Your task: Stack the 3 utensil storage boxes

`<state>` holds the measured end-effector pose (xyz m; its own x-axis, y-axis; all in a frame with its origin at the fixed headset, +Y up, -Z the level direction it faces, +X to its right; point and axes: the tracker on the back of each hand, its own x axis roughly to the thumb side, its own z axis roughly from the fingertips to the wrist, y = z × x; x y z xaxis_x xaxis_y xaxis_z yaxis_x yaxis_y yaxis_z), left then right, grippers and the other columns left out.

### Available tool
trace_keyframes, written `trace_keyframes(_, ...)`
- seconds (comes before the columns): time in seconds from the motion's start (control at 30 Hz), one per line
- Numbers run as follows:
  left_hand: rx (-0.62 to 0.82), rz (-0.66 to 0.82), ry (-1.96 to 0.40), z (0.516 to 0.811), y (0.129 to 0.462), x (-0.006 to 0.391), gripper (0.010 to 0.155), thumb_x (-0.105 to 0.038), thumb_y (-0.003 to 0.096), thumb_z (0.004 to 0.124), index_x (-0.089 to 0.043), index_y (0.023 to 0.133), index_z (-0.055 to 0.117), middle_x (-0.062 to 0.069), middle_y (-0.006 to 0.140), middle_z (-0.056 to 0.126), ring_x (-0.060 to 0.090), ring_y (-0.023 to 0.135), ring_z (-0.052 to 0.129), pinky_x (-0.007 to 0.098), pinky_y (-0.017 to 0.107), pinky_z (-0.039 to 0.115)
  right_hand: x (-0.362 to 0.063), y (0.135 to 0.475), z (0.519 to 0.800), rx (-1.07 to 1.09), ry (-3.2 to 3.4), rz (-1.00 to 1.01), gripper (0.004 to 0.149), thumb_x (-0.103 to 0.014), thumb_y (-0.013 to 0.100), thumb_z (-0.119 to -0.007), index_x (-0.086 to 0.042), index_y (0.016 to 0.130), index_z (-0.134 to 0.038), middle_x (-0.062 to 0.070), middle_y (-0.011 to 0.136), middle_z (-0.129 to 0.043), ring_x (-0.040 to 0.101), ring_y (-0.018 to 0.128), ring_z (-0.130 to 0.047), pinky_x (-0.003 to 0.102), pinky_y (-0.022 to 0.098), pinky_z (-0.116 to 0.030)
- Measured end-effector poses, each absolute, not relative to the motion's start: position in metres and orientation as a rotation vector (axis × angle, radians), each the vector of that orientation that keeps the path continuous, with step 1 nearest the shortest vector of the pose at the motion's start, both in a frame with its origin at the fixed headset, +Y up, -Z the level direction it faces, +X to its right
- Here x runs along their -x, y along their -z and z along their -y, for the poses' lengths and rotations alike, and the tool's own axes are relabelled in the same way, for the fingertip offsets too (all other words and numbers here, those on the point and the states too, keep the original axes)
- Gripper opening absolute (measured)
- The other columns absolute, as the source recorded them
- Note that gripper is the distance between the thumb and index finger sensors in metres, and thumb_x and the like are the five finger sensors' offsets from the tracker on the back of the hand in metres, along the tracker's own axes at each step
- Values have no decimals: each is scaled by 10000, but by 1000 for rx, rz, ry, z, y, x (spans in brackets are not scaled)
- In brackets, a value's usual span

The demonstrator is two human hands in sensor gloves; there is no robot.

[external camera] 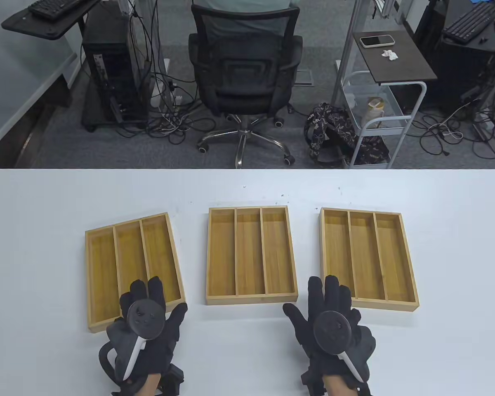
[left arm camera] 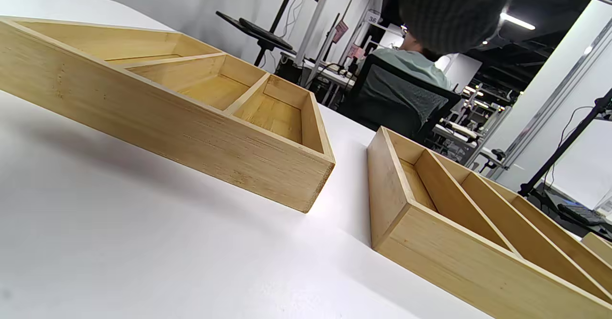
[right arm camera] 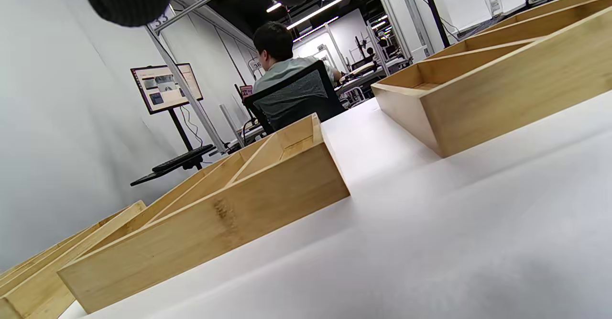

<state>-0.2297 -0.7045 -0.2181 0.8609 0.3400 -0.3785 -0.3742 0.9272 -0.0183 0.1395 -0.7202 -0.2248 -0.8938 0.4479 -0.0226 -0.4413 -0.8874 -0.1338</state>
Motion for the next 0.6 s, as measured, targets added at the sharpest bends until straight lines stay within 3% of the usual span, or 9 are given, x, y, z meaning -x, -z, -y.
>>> trace_keyframes(0.23,96,-431,-396,708,222,242,844,-731,491,661,-445,1178,262,-18,1300,221,306,1238,323,655,833,438,-139,226,722,67,-2676,152,819,-674,538,-622,-163,1152,-440,305,1237,-340,609,1045,-393,874,613,-413)
trace_keyframes(0.6,80,-753,-501,733,234,327,902,-762,467,613,-417,1175,173,-33,1296,167,307,1234,273,636,843,415,-137,226,723,76,-2679,162,816,-678,539,-619,-161,1147,-456,310,1230,-366,607,1039,-416,868,612,-430)
